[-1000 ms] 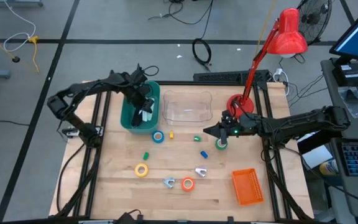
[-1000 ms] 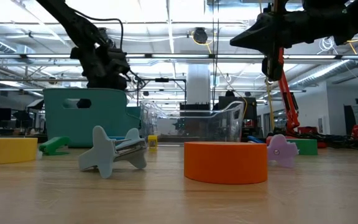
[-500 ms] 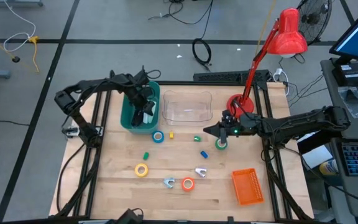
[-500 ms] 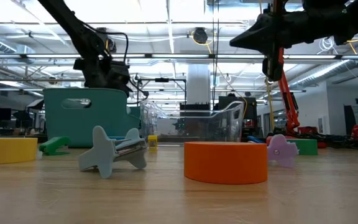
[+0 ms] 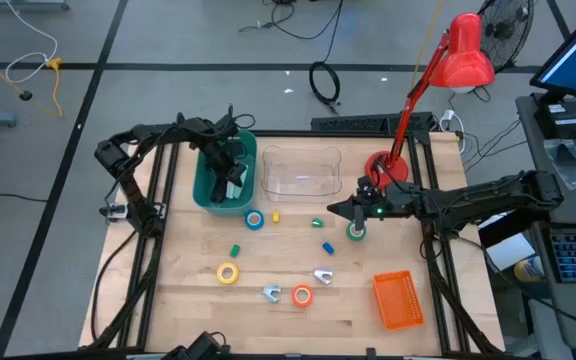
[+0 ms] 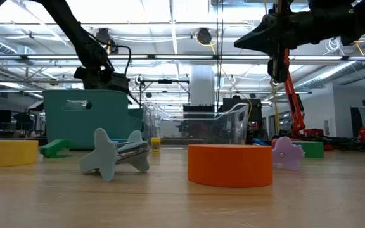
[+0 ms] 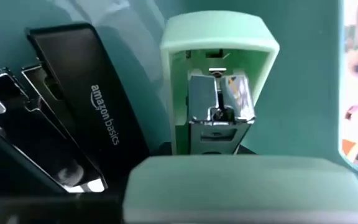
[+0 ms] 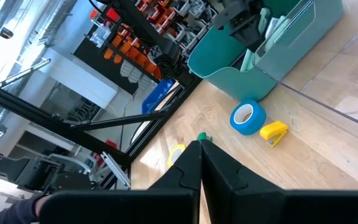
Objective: Pick and place Stapler, Stapler remover, tape
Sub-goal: Put the light green stapler into the green bin
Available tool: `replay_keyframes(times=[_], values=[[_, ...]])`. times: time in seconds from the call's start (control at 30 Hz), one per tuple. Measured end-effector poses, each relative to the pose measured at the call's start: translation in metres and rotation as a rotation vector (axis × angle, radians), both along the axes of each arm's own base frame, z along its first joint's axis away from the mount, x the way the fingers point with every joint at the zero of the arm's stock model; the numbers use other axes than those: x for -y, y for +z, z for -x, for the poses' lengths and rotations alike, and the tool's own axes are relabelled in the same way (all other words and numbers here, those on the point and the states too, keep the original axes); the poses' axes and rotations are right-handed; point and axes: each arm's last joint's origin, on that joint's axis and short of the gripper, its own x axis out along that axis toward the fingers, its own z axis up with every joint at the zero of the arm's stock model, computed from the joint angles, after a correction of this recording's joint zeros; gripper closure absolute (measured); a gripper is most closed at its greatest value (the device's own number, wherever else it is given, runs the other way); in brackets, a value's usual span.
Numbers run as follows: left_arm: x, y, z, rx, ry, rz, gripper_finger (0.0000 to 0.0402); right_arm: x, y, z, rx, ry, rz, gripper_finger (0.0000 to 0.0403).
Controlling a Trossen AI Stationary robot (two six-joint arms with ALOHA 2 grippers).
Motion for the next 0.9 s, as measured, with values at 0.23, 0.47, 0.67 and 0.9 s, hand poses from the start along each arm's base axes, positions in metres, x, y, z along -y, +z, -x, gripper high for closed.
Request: replay_keyframes(times=[0.23,0.47,0.67,0.9], values=[[-0.003,0.001,0.000,-0.085,0.014,-0.057,0.0262,0.000,0.000,0.000,0.000,-0.001,0.000,0.0403],[-0.014,0.025,-0.007,-0.194,0.001,-0.170,0.0262,0.000,0.000,0.000,0.000,-0.012,-0.006,0.0403],[-0.021,0.045,-0.014,-0.144,0.005,-0.181,0.0262,0.001,0.000,0.000,0.001,-0.028,-0.003,0.0403],[-0.020,0.041,-0.004,-0.199,0.012,-0.135,0.0262,0.001,0.000,0.000,0.001,-0.028,-0.003,0.0403]])
